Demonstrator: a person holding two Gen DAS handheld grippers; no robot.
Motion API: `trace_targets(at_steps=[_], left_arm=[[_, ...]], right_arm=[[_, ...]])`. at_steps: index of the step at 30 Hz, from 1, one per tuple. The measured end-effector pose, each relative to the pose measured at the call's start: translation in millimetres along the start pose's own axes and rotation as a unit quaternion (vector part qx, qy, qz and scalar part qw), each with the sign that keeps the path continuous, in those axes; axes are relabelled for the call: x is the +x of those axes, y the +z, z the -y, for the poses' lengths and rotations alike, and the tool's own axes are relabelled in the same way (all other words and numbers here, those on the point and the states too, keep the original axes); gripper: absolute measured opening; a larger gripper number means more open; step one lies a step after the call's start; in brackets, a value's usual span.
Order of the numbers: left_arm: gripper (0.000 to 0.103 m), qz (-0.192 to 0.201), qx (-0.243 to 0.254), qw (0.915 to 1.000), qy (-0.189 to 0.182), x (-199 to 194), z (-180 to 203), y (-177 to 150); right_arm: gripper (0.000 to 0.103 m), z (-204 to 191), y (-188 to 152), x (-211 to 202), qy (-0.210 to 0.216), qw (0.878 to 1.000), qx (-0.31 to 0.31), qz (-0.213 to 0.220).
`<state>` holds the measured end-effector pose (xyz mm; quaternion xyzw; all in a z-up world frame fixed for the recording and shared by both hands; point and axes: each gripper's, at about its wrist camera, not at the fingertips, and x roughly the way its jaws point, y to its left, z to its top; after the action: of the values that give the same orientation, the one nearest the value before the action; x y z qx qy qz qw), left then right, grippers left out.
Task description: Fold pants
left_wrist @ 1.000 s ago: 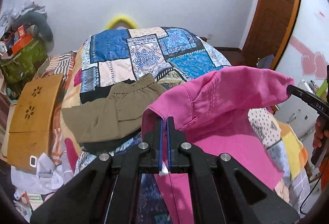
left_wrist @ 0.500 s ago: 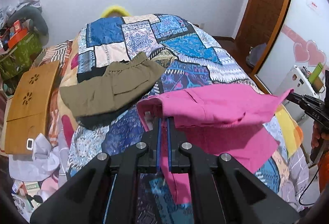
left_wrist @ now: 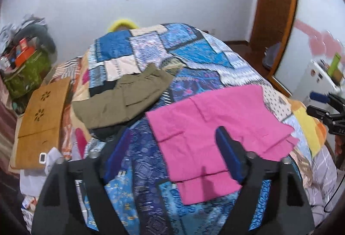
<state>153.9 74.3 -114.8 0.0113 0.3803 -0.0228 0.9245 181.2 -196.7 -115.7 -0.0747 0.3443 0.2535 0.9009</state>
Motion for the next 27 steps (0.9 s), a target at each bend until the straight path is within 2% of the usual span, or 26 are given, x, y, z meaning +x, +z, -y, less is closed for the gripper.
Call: trace_targets(at_steps=[3, 9, 12, 15, 18, 23, 27], left_arm=[[0.091, -0.018, 0.026, 0.9994, -0.008, 11, 20, -5], [0.091, -0.072, 0.06, 0.995, -0.033, 42, 50, -24], [0.091, -0.097, 0.074, 0.9916, -0.042, 55, 60, -35], [0.091, -0.119, 0.091, 0.988, -0.035, 68, 68, -45], [0.091, -0.119, 0.086, 0.9885, -0.036, 71, 69, -46], [0.091, -0.111, 0.083, 0.9901, -0.021, 75, 67, -30], [0.091, -0.088, 0.087, 0.9922, -0.019, 69, 69, -15]], right_arm=[[0.083, -16, -4, 7, 0.012, 1.0, -0.026, -0.007], [0.083, -40, -22, 37, 0.038, 0.996, -0.059, -0.047], [0.083, -41, -30, 51, 0.052, 0.995, -0.054, -0.072], [0.083, -39, -35, 61, 0.051, 0.994, -0.034, -0.09], [0.082, -39, -38, 66, 0.066, 0.992, -0.03, -0.104], [0.081, -47, -37, 72, 0.086, 0.989, -0.045, -0.112], [0.066, -48, -31, 78, 0.104, 0.987, -0.035, -0.117]])
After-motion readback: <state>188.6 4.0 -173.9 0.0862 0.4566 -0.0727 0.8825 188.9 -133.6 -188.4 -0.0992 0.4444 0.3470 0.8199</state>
